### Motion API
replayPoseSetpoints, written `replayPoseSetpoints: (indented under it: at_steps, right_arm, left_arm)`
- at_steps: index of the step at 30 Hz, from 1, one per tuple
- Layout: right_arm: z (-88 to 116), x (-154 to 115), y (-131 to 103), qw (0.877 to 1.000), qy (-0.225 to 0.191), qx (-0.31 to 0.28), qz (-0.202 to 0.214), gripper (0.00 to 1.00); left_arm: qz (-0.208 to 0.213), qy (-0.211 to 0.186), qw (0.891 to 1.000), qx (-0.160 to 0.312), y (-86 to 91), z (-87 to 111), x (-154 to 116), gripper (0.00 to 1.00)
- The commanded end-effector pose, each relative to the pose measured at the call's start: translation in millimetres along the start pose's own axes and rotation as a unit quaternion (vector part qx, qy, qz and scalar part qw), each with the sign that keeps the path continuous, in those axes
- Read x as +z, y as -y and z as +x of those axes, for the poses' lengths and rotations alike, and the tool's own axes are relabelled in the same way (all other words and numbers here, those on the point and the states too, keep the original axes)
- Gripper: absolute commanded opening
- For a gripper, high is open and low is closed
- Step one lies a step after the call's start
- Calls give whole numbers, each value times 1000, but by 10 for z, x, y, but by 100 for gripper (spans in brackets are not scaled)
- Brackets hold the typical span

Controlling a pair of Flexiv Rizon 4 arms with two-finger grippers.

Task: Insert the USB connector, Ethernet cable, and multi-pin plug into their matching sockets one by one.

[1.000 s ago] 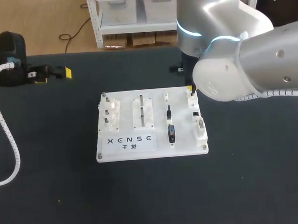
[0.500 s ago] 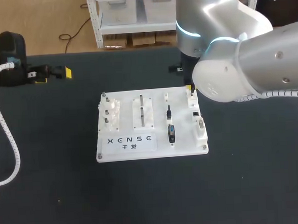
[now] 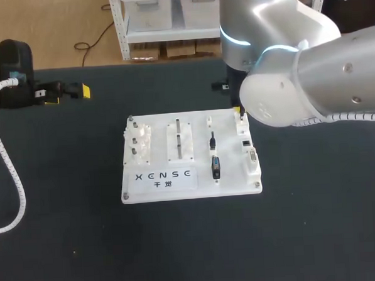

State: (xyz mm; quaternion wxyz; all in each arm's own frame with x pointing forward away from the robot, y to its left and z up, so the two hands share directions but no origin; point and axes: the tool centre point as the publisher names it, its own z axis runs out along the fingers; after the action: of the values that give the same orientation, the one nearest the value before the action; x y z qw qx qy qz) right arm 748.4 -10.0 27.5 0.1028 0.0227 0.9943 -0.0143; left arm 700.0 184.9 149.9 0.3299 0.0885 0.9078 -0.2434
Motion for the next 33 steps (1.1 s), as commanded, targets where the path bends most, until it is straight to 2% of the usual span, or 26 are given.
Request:
replayPoseSetpoints:
  at_steps: [1,13,22,33]
  right_arm:
    - [38,20,3,1000,0,-1,-1,0]
    - [71,34,31,1000,-1,1,2,0]
    - [34,233,48,999,-27,23,15,0]
    - [99,423,89,998,-46,30,35,0]
  left_arm:
    - [0,0,1000,0,0,0,0,100]
    - [0,0,1000,0,0,0,0,100]
    - [0,0,1000,0,0,0,0,100]
    - [0,0,1000,0,0,0,0,100]
